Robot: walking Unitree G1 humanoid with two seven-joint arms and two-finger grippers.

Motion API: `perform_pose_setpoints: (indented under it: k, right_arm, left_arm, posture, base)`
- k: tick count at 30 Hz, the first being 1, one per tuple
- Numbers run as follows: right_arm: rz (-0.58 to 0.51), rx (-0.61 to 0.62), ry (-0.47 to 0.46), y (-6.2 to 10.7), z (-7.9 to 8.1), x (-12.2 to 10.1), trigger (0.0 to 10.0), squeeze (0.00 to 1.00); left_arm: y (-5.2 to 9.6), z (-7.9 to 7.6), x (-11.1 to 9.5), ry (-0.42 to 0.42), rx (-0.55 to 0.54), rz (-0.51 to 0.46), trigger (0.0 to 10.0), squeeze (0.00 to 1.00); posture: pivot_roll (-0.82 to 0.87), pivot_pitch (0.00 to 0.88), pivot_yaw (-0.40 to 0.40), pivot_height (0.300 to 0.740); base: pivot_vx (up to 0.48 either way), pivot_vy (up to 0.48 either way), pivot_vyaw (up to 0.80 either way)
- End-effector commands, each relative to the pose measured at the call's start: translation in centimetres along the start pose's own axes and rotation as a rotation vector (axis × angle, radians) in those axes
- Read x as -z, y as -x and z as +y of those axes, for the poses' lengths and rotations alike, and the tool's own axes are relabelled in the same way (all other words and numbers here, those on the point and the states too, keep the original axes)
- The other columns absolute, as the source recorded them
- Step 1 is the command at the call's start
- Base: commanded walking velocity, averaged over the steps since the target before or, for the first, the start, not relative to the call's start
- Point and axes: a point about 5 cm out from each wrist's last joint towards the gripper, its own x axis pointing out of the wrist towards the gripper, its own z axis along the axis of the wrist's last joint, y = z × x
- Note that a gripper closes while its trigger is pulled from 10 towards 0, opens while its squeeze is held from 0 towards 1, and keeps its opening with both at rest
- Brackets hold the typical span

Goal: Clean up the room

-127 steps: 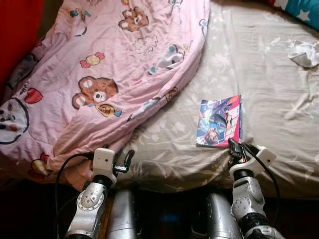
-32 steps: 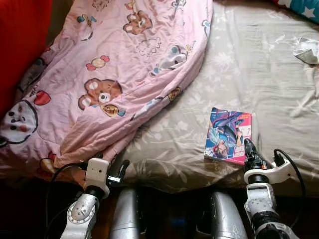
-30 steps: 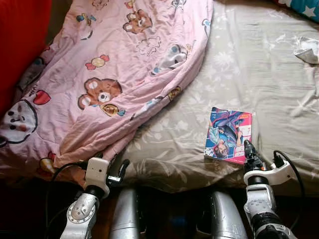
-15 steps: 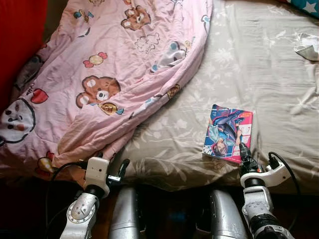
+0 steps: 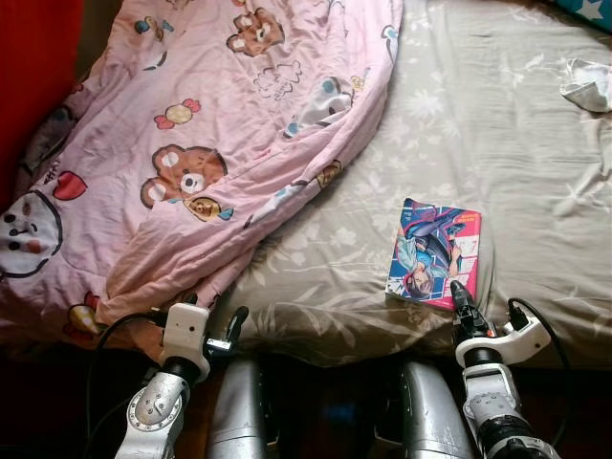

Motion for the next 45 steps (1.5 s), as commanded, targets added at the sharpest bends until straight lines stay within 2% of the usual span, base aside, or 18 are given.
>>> perform_pose_setpoints:
  k: [1, 7, 8, 9, 10, 11, 12, 30, 39, 42, 44, 45]
  right_arm:
    - [0.077, 0.026, -0.048, 1.1, -0.9, 2.1, 10.0, 0.00]
    - [0.080, -0.028, -0.067, 0.4, 0.3, 2.2, 10.0, 0.00]
    - [0.075, -0.037, -0.074, 0.3, 0.5, 2.2, 7.4, 0.00]
    - [0.074, -0.040, -0.076, 0.3, 0.5, 2.2, 7.4, 0.00]
    - [0.072, -0.043, -0.075, 0.2, 0.6, 2.2, 1.8, 0.00]
    - [0.071, -0.045, -0.074, 0.2, 0.7, 2.1, 1.8, 0.00]
    - [0.069, -0.047, -0.075, 0.2, 0.7, 2.1, 0.0, 0.00]
    - [0.067, -0.057, -0.076, 0.1, 0.7, 2.0, 0.0, 0.00]
    - [0.046, -0.100, -0.066, 0.0, 1.1, 1.7, 0.0, 0.00]
    - [0.041, -0.110, -0.047, 0.1, 1.1, 1.6, 0.0, 0.00]
    - [0.022, -0.104, 0.010, 0.3, 1.0, 1.5, 0.0, 0.00]
    - [0.022, -0.104, 0.010, 0.3, 1.0, 1.5, 0.0, 0.00]
  left_arm:
    - [0.8, 0.1, 0.8, -0.013, 0.006, 0.043, 10.0, 0.00]
    - [0.8, 0.2, 0.8, -0.015, 0.006, 0.045, 10.0, 0.00]
    - [0.8, 0.2, 0.8, -0.015, 0.005, 0.045, 10.0, 0.00]
    - [0.7, 0.2, 0.8, -0.015, 0.005, 0.045, 10.0, 0.00]
    - [0.7, 0.2, 0.8, -0.014, 0.005, 0.044, 10.0, 0.00]
    - [0.7, 0.2, 0.8, -0.014, 0.005, 0.044, 10.0, 0.00]
    - [0.7, 0.2, 0.8, -0.014, 0.005, 0.044, 10.0, 0.00]
    - [0.6, -0.2, 1.0, -0.021, 0.015, 0.048, 10.0, 0.00]
    - [0.1, -0.4, 1.0, -0.013, 0.008, 0.045, 10.0, 0.00]
    - [-0.1, -0.4, 1.0, -0.010, 0.005, 0.042, 10.0, 0.00]
    - [-0.5, -0.4, 0.9, -0.007, 0.002, 0.039, 10.0, 0.00]
    - [-0.5, -0.4, 0.9, -0.007, 0.002, 0.039, 10.0, 0.00]
  posture:
    - [0.24, 0.320, 0.088, 0.585]
    - [0.24, 0.313, 0.088, 0.585]
    - [0.24, 0.311, 0.088, 0.585]
    - [0.24, 0.311, 0.088, 0.585]
    - [0.24, 0.311, 0.088, 0.585]
    - [0.24, 0.311, 0.088, 0.585]
    - [0.24, 0.311, 0.088, 0.585]
    - [0.23, 0.303, 0.077, 0.585]
    - [0.22, 0.283, 0.064, 0.585]
    - [0.21, 0.274, 0.058, 0.585]
    - [0.21, 0.267, 0.054, 0.585]
    - [0.21, 0.267, 0.054, 0.585]
  base:
    - [0.000, 0.000, 0.00]
    - [0.000, 0.000, 0.00]
    - [0.000, 0.000, 0.00]
    - [0.000, 0.000, 0.00]
    - [0.000, 0.000, 0.00]
    - [0.000, 0.000, 0.00]
    - [0.000, 0.000, 0.00]
    - [0.000, 0.000, 0.00]
    - [0.000, 0.000, 0.00]
    - [0.000, 0.000, 0.00]
    - [0.000, 0.000, 0.00]
    - [0.000, 0.000, 0.00]
